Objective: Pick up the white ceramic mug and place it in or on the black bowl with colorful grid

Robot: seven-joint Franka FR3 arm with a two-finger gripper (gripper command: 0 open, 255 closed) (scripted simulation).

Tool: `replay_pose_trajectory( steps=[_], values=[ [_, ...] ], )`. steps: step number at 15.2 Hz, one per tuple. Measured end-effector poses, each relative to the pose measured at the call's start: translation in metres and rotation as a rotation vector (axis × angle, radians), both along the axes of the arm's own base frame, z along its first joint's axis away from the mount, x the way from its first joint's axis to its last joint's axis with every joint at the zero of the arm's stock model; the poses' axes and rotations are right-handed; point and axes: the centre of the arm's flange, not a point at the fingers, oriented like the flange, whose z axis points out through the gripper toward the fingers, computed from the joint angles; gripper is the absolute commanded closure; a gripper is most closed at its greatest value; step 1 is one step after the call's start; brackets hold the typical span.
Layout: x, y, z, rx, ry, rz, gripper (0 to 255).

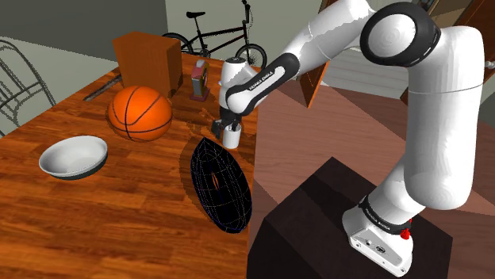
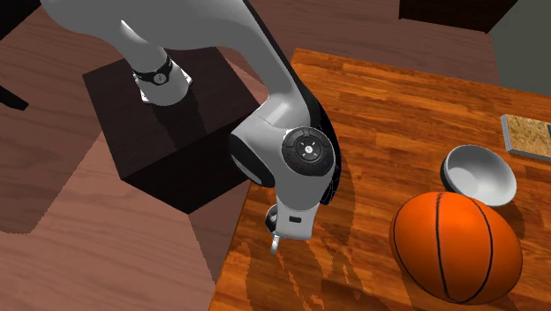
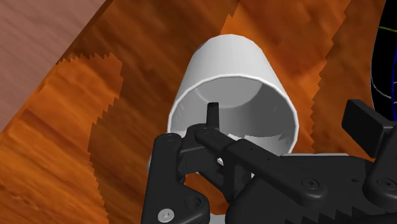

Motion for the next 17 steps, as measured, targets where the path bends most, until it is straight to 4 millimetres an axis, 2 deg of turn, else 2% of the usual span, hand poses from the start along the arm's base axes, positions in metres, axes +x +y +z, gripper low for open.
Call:
replay_pose_trajectory(
  steps=[5,6,17],
  values=[
    [0.0002,0.0007,-0.0018,0.000,0.000,0.000,0],
    [0.0002,0.0007,-0.0018,0.000,0.000,0.000,255],
    [-0.0001,0.0007,0.0004,0.000,0.000,0.000,255]
  ],
)
